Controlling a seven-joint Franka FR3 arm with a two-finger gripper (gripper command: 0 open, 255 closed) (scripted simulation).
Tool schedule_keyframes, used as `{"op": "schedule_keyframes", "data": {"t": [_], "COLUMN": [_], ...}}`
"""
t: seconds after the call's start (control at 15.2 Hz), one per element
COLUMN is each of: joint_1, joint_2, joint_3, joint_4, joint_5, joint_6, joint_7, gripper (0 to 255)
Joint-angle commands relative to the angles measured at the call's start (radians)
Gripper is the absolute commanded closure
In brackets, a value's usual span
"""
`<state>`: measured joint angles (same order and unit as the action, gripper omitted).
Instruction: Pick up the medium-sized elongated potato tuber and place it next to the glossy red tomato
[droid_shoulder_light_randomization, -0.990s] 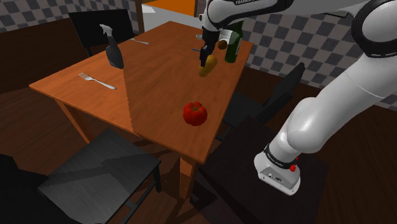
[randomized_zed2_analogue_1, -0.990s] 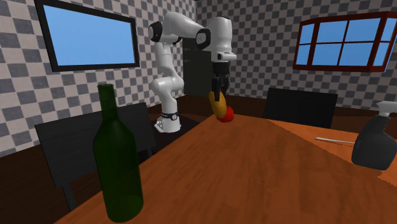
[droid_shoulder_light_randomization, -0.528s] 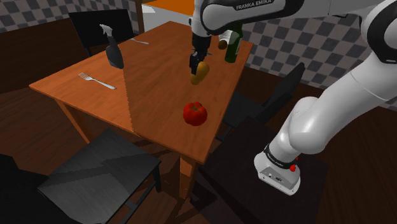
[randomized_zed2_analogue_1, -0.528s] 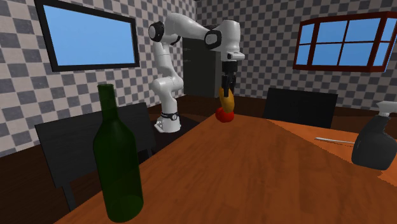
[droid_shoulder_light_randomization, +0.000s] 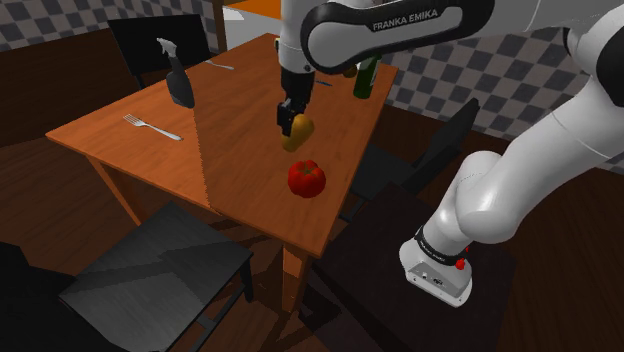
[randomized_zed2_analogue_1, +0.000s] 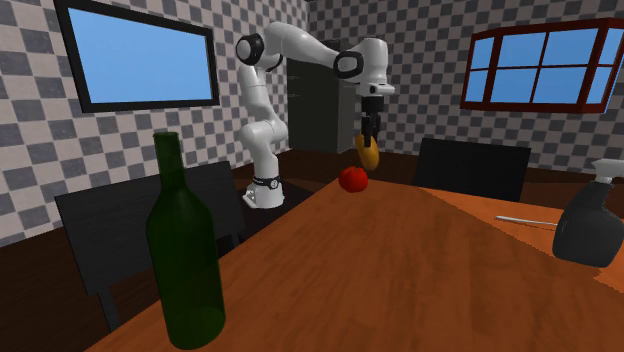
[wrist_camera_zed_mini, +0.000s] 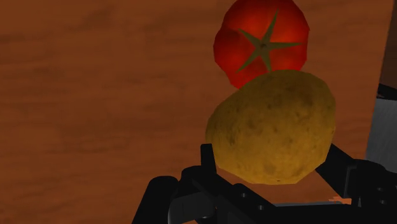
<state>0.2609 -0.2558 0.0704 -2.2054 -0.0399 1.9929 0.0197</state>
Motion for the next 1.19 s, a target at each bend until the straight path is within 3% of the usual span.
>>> {"op": "schedule_keyframes", "data": {"t": [0.0, 0.4, 1.12], "joint_1": [0.021, 0.080, 0.080], "joint_2": [0.006, 0.057, 0.100], "joint_3": [0.033, 0.127, 0.132], "joint_4": [0.010, 0.067, -0.040], "joint_5": [0.006, 0.015, 0.004], "joint_6": [-0.006, -0.019, 0.130], "joint_7": [0.052, 0.202, 0.217], "gripper": [255, 255, 255]}}
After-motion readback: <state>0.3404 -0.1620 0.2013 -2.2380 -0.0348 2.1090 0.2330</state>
